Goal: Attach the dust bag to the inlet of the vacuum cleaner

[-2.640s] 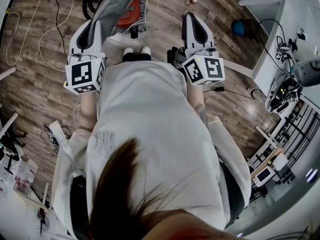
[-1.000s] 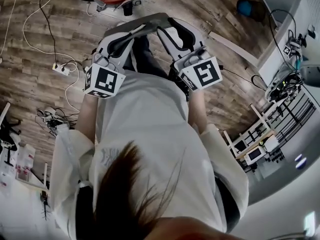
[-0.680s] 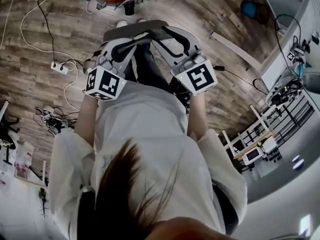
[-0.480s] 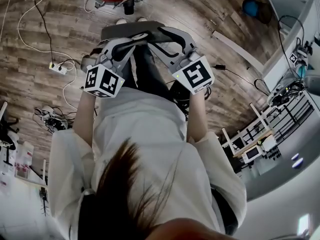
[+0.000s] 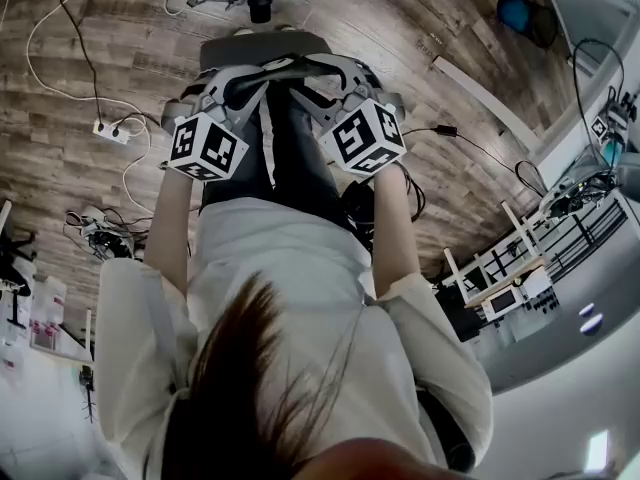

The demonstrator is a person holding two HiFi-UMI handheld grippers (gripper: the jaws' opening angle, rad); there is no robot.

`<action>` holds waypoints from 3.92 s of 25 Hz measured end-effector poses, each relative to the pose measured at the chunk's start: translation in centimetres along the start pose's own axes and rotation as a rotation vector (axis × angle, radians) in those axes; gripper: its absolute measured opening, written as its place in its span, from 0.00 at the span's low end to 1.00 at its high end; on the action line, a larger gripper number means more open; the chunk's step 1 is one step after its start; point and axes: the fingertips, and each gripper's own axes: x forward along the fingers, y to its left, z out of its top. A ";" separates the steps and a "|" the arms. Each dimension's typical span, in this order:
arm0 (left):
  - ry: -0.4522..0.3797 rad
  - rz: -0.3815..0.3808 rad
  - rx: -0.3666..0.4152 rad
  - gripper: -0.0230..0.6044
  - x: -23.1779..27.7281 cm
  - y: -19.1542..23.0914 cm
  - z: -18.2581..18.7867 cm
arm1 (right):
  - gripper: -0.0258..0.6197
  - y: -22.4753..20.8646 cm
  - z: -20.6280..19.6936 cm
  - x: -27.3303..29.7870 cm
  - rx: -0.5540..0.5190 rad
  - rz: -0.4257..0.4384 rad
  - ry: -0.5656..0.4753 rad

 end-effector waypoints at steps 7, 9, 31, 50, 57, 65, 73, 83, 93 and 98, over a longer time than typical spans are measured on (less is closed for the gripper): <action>0.013 -0.023 0.044 0.10 1.0 -0.1 -0.8 | 0.28 -0.2 -2.4 1.8 -0.206 0.070 0.143; 0.009 -0.018 0.033 0.10 1.2 0.2 -1.1 | 0.27 -0.1 -2.7 2.5 -0.210 0.123 0.159; 0.148 -0.067 -0.067 0.11 10.3 1.3 -10.9 | 0.09 -1.3 -11.3 13.2 -0.308 0.142 0.307; 0.330 0.028 -0.190 0.13 13.3 4.4 -17.0 | 0.09 -3.0 -13.0 18.7 -0.217 0.163 0.285; 0.260 -0.029 -0.171 0.12 12.2 2.6 -14.4 | 0.09 -2.1 -12.2 15.3 -0.245 0.228 0.272; 0.146 -0.133 -0.110 0.11 10.8 -1.2 -7.3 | 0.09 -1.0 -12.1 7.5 -0.240 0.322 0.251; 0.078 -0.165 -0.068 0.11 8.8 -3.4 -3.3 | 0.09 0.0 -11.1 2.6 -0.106 0.255 0.256; 0.259 0.054 -0.145 0.11 9.6 2.6 -14.1 | 0.10 -1.6 -10.8 15.2 -0.063 0.156 0.155; 0.281 0.067 -0.179 0.11 11.8 5.2 -17.6 | 0.10 -3.2 -11.4 19.0 0.008 0.092 0.188; 0.252 -0.005 -0.138 0.11 11.8 4.2 -16.1 | 0.10 -2.7 -11.7 17.3 -0.001 0.158 0.195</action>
